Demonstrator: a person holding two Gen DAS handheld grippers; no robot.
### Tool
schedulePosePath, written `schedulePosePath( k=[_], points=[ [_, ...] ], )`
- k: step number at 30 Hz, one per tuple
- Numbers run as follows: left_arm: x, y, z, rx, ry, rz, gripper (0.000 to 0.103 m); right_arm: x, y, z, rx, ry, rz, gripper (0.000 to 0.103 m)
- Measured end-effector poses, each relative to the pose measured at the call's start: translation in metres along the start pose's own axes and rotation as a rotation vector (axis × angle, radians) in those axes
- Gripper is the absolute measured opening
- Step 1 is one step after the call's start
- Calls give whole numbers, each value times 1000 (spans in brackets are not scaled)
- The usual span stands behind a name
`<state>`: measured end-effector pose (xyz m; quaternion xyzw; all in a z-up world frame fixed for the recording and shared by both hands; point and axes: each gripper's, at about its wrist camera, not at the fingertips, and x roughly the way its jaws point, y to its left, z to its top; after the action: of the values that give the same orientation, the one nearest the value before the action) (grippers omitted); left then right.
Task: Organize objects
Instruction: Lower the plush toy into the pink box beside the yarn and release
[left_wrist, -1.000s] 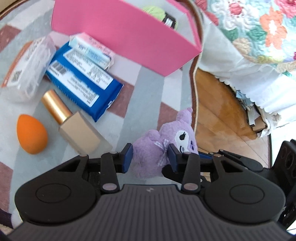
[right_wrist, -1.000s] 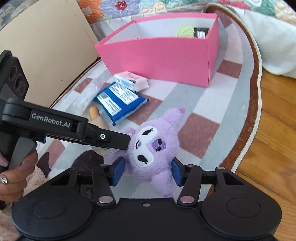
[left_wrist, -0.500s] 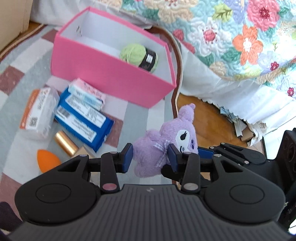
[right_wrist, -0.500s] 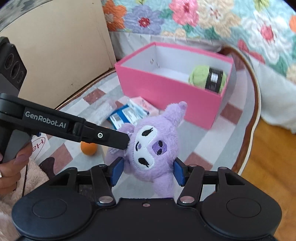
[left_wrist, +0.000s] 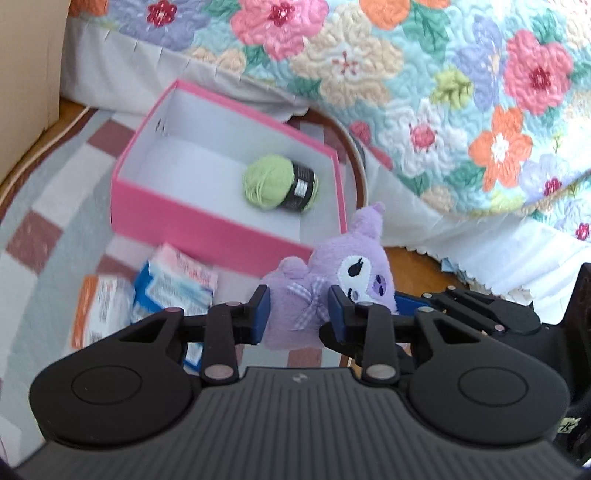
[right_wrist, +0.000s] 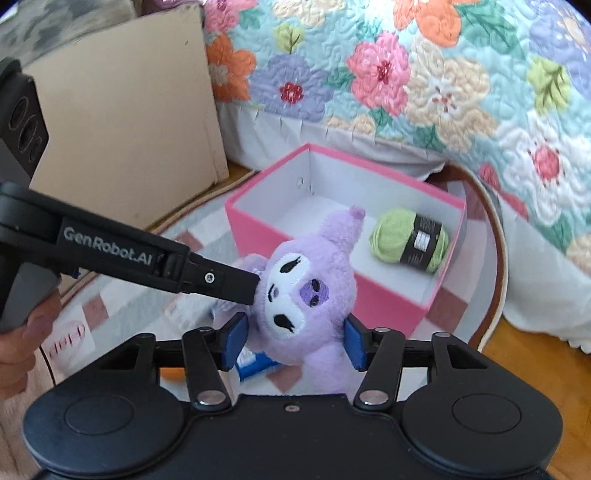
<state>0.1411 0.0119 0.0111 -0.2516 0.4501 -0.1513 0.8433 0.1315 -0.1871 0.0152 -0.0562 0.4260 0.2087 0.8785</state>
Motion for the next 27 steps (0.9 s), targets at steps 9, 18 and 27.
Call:
schedulePosePath(
  k=[9,18,27],
  points=[
    [27,23,80,15,56,-31,32,36,-13,67,104,53,-72,51],
    [130,50,116,-14,177,-46,32,125,-49,71,267,139,-97,47],
    [198,61,111,-49,235,-76,32,180,-83,58,327,194,-162,45]
  ],
)
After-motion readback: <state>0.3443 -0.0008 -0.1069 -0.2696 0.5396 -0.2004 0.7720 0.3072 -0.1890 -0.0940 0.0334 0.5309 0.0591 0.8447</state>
